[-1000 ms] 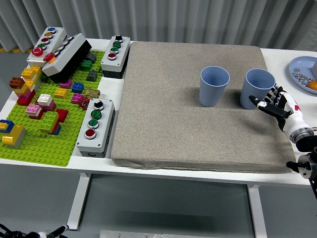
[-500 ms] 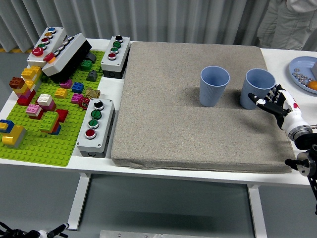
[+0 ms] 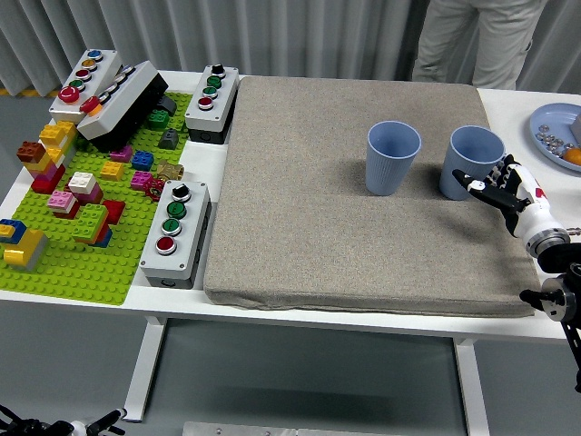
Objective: Pick cup pour cup place
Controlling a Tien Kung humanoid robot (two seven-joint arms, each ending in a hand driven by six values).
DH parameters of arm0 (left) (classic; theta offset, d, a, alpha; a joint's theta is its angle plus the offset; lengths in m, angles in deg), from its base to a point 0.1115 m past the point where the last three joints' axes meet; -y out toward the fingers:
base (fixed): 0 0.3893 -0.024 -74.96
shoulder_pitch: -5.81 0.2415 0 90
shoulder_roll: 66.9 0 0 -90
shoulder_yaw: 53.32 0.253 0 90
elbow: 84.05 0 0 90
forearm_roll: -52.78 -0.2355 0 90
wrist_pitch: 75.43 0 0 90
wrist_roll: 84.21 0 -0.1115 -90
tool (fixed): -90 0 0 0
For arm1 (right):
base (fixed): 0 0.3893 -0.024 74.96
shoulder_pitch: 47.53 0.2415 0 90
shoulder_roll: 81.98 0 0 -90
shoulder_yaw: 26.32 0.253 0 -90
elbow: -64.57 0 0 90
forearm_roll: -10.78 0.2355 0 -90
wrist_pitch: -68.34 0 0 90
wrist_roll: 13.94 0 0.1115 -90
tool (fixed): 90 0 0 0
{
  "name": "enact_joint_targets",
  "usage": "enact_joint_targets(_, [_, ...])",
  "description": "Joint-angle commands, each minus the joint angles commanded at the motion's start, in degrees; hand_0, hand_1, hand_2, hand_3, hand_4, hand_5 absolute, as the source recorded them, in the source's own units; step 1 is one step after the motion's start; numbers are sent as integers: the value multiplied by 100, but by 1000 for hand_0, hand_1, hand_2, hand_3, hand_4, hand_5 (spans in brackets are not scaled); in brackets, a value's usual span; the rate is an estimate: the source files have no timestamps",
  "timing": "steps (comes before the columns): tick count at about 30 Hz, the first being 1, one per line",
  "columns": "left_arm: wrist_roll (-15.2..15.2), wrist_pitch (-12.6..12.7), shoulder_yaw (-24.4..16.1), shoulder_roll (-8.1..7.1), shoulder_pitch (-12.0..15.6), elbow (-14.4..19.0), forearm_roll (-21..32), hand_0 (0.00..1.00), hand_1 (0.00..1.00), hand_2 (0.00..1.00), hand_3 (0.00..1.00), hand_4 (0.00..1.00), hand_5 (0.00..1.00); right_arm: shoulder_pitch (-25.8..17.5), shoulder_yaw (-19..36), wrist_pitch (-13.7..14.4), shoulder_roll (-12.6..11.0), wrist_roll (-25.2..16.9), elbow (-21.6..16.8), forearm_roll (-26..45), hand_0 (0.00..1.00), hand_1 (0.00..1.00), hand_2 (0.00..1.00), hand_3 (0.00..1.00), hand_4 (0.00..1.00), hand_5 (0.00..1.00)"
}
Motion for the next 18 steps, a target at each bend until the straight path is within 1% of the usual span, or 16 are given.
enact_joint_targets(18, [-7, 6, 66, -6, 4, 0, 26, 849, 868, 883, 771, 598, 998, 78, -164, -3, 31, -78, 130, 129, 998, 946, 998, 976, 850, 374])
